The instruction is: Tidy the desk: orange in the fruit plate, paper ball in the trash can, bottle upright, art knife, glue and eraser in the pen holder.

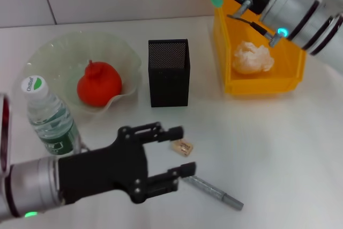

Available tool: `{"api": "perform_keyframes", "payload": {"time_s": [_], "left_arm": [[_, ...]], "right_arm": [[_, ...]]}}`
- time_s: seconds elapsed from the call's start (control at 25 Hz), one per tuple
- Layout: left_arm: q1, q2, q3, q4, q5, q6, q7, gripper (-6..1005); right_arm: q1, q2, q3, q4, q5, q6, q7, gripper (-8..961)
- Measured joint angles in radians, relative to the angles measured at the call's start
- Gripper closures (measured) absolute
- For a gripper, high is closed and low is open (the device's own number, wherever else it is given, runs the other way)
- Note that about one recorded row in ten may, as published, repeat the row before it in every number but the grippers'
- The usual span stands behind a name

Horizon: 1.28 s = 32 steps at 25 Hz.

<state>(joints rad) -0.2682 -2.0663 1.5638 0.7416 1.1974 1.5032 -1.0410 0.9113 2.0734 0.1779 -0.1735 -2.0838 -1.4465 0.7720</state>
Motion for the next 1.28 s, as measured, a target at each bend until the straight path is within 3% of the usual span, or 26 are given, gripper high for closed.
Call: {"api": "perform_keyframes", "payload": {"time_s": [0.12,0.52,0.92,1.28], "left_arm": [[0.003,0.0,-0.029,-0.114,-0.004,0.005,0.095,384],[0.004,-0.006,-0.055,-0.304,-0.033,0.008,0.277,384],[-0.001,-0.003,-0.077,-0.382,-0.044,-0.025,0.301,384],[0.028,0.003,-0.107,-0.411,-0.04,0.005,0.293,385]], "right_arm": [[0.024,-0.003,-0.053,-0.051,0.003,0.025,0.157,784],[0.063,0.001,-0.101,-0.037,0.018,0.112,0.211,784],[0.115,0.005,-0.11,0.041,0.021,0.275,0.178,784],[0.092,0.003,-0.122,0.047,0.019,0.275,0.193,784]]}}
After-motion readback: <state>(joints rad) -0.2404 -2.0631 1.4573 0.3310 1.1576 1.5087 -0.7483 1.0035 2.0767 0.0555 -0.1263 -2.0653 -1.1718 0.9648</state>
